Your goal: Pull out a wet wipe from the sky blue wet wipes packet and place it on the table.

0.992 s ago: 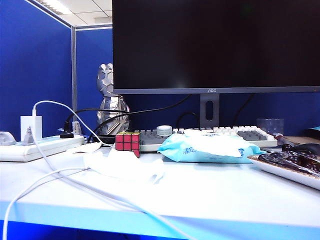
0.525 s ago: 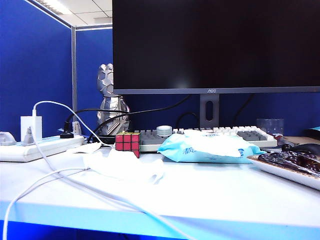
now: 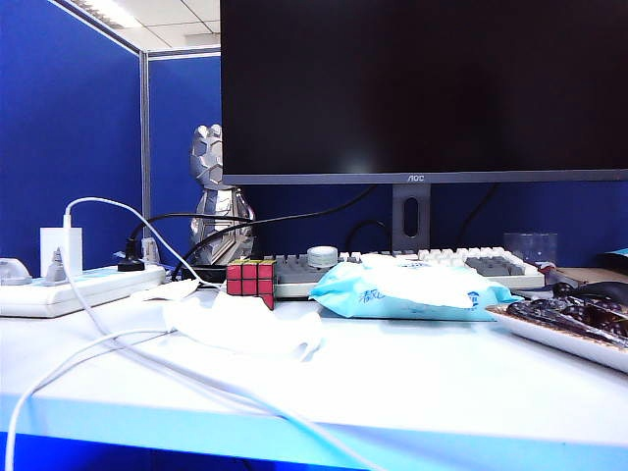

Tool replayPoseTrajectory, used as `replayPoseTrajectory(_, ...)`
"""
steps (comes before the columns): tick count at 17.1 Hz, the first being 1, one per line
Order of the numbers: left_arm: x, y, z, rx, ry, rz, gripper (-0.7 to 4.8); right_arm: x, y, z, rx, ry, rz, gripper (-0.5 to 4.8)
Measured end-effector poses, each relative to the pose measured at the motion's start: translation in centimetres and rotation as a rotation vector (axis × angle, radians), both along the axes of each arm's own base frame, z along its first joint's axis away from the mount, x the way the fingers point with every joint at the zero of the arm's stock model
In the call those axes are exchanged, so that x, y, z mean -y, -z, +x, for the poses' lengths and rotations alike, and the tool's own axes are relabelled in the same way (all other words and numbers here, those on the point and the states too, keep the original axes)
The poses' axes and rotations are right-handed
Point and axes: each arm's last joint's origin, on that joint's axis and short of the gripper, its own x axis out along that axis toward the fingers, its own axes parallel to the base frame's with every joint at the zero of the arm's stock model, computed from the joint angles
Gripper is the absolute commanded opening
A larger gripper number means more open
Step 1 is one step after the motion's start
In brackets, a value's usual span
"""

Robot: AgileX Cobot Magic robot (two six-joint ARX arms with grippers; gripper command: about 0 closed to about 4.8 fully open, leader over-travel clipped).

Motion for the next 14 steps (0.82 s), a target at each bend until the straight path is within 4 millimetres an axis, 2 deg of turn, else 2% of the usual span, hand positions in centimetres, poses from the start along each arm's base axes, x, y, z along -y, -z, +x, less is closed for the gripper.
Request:
replayPoseTrajectory(2, 0.0, 0.0, 0.0, 0.000, 0.000, 0.000, -0.01, -0.7, 5.5, 2.9, -0.061, 0.052, 0.011, 0.23)
replayPoseTrajectory(6, 0.0, 0.0, 0.0, 0.000, 0.000, 0.000, -0.01, -0.6, 14.0, 4.6, -0.220, 0.111, 0.048, 0.22)
replayPoseTrajectory(9, 0.0, 0.0, 0.0, 0.002, 0.000, 0.000, -0.01, -0.2, 16.5, 4.6, -0.104, 0.113, 0.120, 0.22)
replayPoseTrajectory(13, 0.0, 0.0, 0.0, 0.000, 0.000, 0.000, -0.01, -0.1, 19.2, 5.5, -0.179, 0.114, 0.106, 0.22)
replayPoseTrajectory(14, 0.0, 0.0, 0.0, 0.000, 0.000, 0.000, -0.01, -0.1, 20.6, 5.8, -0.230, 0.121, 0.108, 0.22)
